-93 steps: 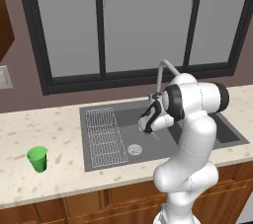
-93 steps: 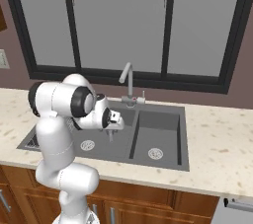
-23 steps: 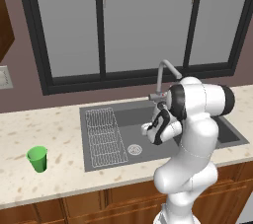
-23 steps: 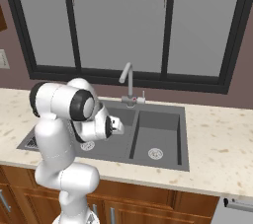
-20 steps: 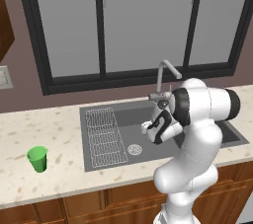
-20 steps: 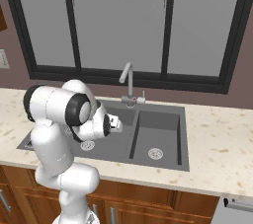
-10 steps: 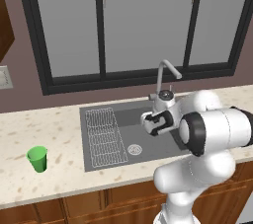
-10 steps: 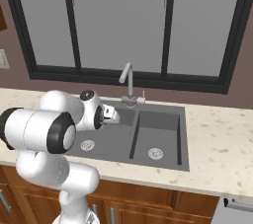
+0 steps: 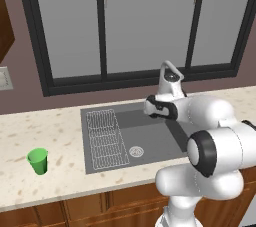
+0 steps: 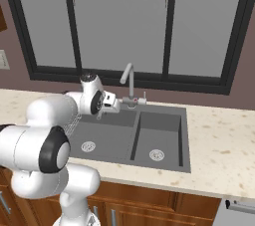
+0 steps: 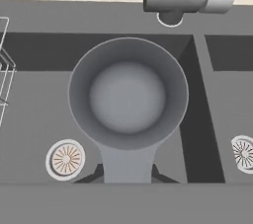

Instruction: Move any existing items from the left basin to the right basin for drying. Then move the cup from the counter to the left basin of the sink for washing.

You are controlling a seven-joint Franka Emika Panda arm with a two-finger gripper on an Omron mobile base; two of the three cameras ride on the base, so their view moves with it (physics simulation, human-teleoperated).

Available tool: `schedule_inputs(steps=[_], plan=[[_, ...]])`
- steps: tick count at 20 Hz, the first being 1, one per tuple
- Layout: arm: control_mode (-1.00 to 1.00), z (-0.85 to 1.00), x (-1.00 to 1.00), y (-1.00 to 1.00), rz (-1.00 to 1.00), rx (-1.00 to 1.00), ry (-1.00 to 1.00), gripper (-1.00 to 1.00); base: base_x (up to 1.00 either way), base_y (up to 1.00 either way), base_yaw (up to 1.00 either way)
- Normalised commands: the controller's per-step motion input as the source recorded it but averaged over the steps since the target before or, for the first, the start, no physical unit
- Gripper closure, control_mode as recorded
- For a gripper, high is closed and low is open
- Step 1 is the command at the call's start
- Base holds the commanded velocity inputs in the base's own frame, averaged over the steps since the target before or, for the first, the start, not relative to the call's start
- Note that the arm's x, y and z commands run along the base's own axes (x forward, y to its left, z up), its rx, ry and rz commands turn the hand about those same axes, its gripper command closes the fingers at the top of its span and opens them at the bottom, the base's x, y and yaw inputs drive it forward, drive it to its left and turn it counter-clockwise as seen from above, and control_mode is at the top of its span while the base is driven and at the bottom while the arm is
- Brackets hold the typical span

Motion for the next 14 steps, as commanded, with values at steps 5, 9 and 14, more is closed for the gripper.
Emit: schedule_inputs(steps=[5,9,14], plan=[[-1.0,0.31,-0.18,0.0,0.0,0.02,0.06,1.0,0.0,0.0,0.0],[-1.0,0.15,-0.32,0.0,-0.01,0.01,0.02,1.0,0.0,0.0,0.0],[-1.0,0.13,-0.47,0.0,-0.03,0.01,0.0,1.0,0.0,0.0,0.0]])
